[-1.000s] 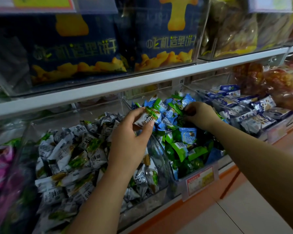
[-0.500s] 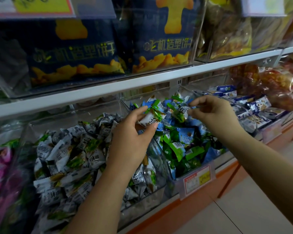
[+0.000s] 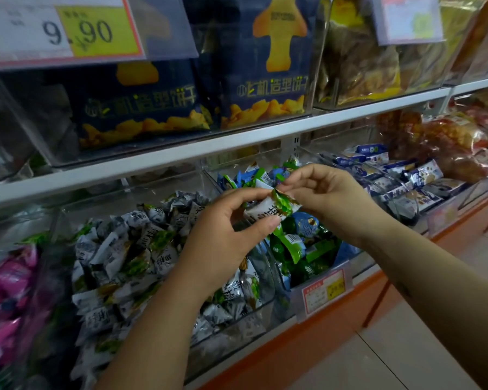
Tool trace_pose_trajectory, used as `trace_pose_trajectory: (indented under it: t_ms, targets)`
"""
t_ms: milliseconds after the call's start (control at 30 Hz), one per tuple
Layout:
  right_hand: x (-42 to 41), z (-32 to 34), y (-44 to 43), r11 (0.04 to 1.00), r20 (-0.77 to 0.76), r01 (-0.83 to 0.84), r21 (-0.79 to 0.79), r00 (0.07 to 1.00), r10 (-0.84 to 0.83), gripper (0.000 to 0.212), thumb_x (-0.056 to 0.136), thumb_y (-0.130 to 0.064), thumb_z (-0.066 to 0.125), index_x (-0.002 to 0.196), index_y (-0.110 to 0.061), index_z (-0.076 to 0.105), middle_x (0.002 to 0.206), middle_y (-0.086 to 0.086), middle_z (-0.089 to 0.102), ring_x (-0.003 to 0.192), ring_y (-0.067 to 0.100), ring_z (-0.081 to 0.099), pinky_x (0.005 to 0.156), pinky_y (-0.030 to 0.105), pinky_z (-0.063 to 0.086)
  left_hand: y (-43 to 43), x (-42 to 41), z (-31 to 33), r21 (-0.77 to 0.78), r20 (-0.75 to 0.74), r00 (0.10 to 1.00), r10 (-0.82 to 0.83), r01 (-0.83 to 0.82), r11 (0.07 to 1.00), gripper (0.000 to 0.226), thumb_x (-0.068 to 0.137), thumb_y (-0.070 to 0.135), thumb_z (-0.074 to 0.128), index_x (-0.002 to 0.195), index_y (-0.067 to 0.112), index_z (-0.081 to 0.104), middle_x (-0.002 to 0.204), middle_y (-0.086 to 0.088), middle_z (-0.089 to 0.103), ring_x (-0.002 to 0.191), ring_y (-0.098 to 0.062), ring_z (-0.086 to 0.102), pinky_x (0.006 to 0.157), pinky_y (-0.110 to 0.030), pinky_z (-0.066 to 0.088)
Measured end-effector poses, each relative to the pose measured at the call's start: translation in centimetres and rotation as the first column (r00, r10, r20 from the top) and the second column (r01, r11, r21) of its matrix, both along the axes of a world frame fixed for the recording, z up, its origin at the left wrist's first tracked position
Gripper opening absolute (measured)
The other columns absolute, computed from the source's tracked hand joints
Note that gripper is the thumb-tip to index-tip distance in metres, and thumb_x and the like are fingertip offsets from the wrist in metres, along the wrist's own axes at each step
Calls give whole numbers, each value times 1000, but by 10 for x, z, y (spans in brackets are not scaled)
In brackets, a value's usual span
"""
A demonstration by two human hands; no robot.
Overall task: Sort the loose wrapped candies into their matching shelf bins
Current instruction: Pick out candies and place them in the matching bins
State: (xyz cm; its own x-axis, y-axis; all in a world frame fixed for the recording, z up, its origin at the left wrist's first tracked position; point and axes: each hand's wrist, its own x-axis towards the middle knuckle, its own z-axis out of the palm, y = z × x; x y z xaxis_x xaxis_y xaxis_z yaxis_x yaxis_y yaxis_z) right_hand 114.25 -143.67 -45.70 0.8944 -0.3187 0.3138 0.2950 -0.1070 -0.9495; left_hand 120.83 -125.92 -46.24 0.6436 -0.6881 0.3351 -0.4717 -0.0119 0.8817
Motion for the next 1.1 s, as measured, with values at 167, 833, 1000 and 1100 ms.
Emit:
trace_pose_trajectory:
  t_ms: [167,833,1000,1100]
  targets:
    - [14,-9,-22,968,-91,230,-98,967,-239,12,88,0,59,88,-11,64,81,1,72,80,12,69,79,24,56,5,6,0,-14,52,985,165,-164,986,26,80,40,65,98,54,53,114,19,57,101,4,55,81,-12,42]
    - [47,-13,-37,882,-621,-238,-407,780,-77,49,88,-16,65,134,-24,47,119,7,54,104,22,58,90,31,43,1,19,-10,25,53,949,310,-311,950,30,85,36,64,111,47,53,92,11,53,85,-6,51,71,-12,38]
    - [39,-20,-31,758,-284,90,-646,893,-348,47,87,-18,68,130,-23,50,114,6,54,91,19,55,80,31,45,6,20,-8,26,79,941,330,-333,942,29,86,35,64,110,47,53,108,16,55,97,2,52,76,-8,37]
    - [28,-16,-18,745,-97,256,-616,914,-394,49,88,-19,66,134,-23,47,113,2,53,110,17,52,89,31,46,11,16,-5,17,105,937,332,-336,942,30,87,33,64,113,43,55,111,20,52,97,9,49,76,-4,35]
